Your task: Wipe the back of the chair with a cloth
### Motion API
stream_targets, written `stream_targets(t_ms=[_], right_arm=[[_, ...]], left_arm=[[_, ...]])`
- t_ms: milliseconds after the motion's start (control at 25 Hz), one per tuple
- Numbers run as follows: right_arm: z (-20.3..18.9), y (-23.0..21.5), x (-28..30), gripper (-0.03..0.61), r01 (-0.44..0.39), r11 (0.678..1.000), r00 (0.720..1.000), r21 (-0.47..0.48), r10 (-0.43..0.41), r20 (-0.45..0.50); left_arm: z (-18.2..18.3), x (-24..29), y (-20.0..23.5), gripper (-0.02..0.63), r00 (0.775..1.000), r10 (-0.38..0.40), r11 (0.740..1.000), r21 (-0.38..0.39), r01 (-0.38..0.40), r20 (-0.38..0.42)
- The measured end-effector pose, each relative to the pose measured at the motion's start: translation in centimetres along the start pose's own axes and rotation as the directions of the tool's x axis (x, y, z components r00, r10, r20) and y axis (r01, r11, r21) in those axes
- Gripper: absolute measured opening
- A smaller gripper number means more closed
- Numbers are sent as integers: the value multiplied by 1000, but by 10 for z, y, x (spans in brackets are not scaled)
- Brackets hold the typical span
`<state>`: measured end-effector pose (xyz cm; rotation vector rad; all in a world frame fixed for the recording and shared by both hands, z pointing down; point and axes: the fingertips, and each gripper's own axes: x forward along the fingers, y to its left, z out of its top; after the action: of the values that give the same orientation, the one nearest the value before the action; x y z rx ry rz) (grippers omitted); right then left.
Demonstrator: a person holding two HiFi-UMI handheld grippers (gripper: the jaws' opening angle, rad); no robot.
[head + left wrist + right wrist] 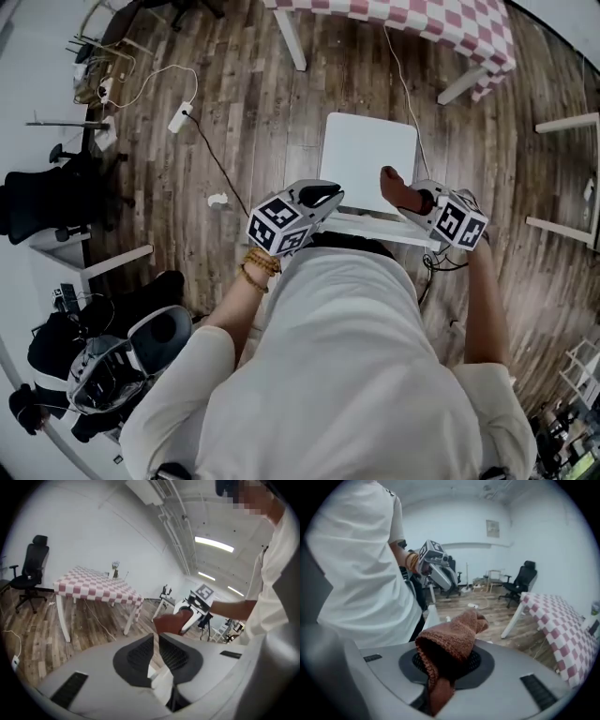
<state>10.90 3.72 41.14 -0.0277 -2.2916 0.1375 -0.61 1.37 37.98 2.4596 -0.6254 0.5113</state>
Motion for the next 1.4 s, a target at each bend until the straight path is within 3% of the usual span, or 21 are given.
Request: stream_targets(t_ms=[80,160,400,560,720,800,1040,1200,1400], right_arm=[[34,-9,-22,94,116,992,988,52,-120,99],[76,-12,-53,95,227,966,947,121,-248,204],[170,-19,-142,94,434,854,726,286,-520,450],[206,-13,-184,94,506,788,597,351,-613,517],[231,-1,-213,94,593,734,518,332,-663,540],[239,1,-224,92,619,708,482,339,-684,548],[251,13,-232,92,605,687,422,403,-706,570],[258,16,-229,92,601,694,419,398,-697,582],[255,15,-222,92,597,699,424,394,-692,585]], left_arm=[[46,-14,-8,-3,992,28,999,33,-33,126],[92,-34,-22,-3,971,49,994,83,-70,235],[195,-72,-60,-5,871,61,981,132,-143,488],[238,-93,-95,-5,812,24,976,161,-144,583],[265,-107,-125,-5,780,0,957,226,-182,626],[269,-110,-132,-5,783,7,958,222,-184,622],[269,-127,-138,-5,755,8,954,220,-202,656],[261,-130,-136,-5,775,35,956,205,-210,631],[262,-135,-136,-5,750,31,952,209,-223,661]])
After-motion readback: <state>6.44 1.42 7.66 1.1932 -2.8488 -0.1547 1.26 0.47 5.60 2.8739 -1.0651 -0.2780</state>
